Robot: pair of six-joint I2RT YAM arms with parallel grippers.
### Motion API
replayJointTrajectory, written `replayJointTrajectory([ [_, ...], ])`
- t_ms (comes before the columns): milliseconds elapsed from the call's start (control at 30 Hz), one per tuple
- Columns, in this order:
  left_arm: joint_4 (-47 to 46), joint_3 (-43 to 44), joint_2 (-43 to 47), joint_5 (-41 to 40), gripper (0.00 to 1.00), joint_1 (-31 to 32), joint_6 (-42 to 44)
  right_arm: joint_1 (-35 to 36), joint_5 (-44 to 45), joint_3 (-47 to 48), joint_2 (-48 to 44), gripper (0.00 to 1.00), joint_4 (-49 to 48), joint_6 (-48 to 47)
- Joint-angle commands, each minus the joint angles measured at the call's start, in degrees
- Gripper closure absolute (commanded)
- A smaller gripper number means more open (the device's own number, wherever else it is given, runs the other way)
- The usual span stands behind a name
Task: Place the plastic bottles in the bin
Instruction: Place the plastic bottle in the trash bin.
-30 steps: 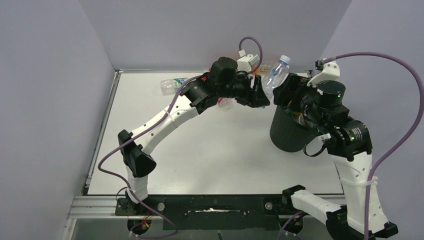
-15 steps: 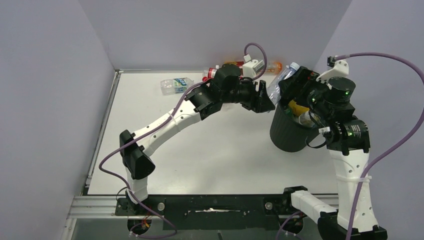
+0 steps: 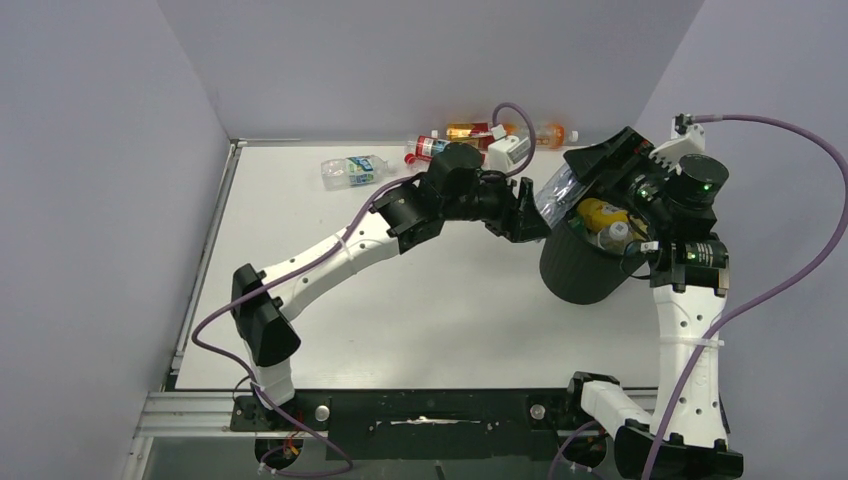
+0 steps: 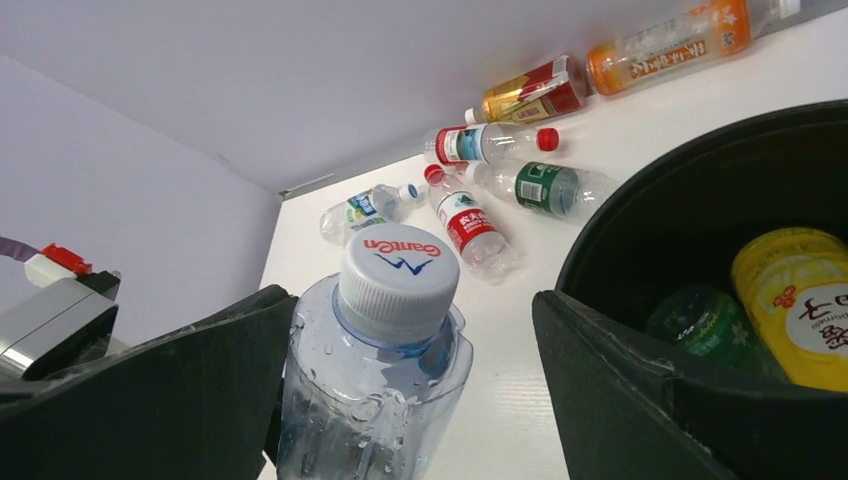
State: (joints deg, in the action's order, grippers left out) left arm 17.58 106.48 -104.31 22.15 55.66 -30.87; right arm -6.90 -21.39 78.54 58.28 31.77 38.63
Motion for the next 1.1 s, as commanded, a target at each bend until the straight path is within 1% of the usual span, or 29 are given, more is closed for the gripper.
replayJointTrajectory([
  [0,-5.9,1.3,3.1,1.3,0.58,-0.1,0.7,-1.6,-6.4,-0.1,-1.0,0.14,-5.3,1.7],
  [200,-3.0,7.0,-0.9,1.1,0.56,-0.5,2.8,-2.3,-8.2,0.0,-1.1,0.2,-4.7,1.5],
  [367,-1.3,11.9,-4.9,1.1,0.54,-1.3,3.9,-3.0,-8.8,1.0,-1.2,0.3,-3.5,0.5],
  [467,-0.7,14.8,-7.3,1.4,0.52,-1.7,4.2,-3.5,-7.5,2.9,-0.7,0.37,-1.3,-1.4],
  [500,-0.1,15.9,-8.3,1.4,0.51,-1.9,4.3,-3.7,-7.0,3.5,-0.5,0.39,-0.6,-2.0],
  [567,1.0,18.2,-10.0,1.6,0.47,-2.2,4.5,-4.2,-5.6,4.7,-0.1,0.41,0.6,-3.1],
  [667,3.1,20.8,-11.7,1.7,0.37,-2.9,4.9,-4.9,-2.7,6.4,0.3,0.42,2.6,-4.9],
  [700,3.5,21.2,-11.8,1.7,0.34,-3.3,4.9,-5.1,-1.7,7.0,0.5,0.42,3.2,-5.5],
  [767,3.8,21.0,-11.7,1.9,0.21,-4.2,4.9,-5.7,0.0,8.1,0.9,0.43,4.4,-6.7],
  [933,4.4,18.6,-9.7,2.4,0.18,-7.0,5.1,-7.1,4.6,9.6,1.6,0.44,6.6,-9.0],
  [1067,4.7,13.6,-6.2,1.6,0.17,-10.1,6.2,-7.5,8.4,9.9,2.1,0.43,7.8,-10.8],
])
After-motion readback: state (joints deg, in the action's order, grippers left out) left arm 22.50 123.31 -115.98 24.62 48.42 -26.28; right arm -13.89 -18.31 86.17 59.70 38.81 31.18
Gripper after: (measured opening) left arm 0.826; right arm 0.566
